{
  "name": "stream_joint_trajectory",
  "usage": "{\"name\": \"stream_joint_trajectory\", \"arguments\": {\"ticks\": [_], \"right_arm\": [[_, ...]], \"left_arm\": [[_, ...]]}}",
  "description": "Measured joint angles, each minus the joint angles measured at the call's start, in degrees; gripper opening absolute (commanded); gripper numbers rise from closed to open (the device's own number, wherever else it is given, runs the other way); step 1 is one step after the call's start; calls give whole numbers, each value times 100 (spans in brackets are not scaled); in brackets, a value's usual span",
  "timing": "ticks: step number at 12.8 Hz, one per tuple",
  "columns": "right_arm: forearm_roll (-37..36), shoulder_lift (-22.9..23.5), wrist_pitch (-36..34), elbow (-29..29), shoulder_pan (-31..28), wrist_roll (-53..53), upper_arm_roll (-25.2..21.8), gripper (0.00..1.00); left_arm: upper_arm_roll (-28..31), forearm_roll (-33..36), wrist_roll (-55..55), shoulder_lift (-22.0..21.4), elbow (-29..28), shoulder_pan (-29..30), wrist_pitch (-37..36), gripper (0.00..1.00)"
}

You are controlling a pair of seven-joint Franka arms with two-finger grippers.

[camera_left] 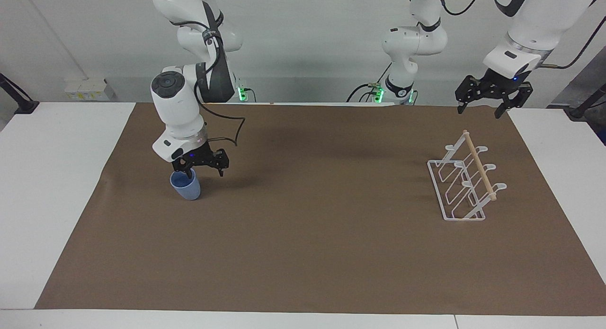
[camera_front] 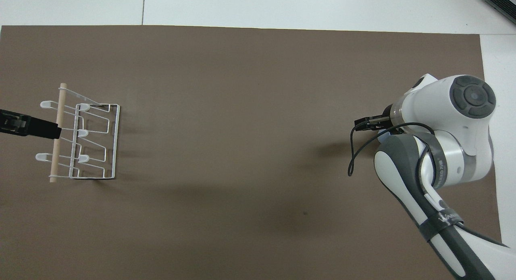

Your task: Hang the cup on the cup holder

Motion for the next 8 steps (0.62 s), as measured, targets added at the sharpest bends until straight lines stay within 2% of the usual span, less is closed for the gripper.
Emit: {"name": "stream_joint_trajectory", "arguments": {"ticks": [8], "right_arm": [[0, 25, 307, -190, -99, -2, -41, 100]], "left_arm": [[1, 0, 0, 0, 0, 0, 0, 100]]}}
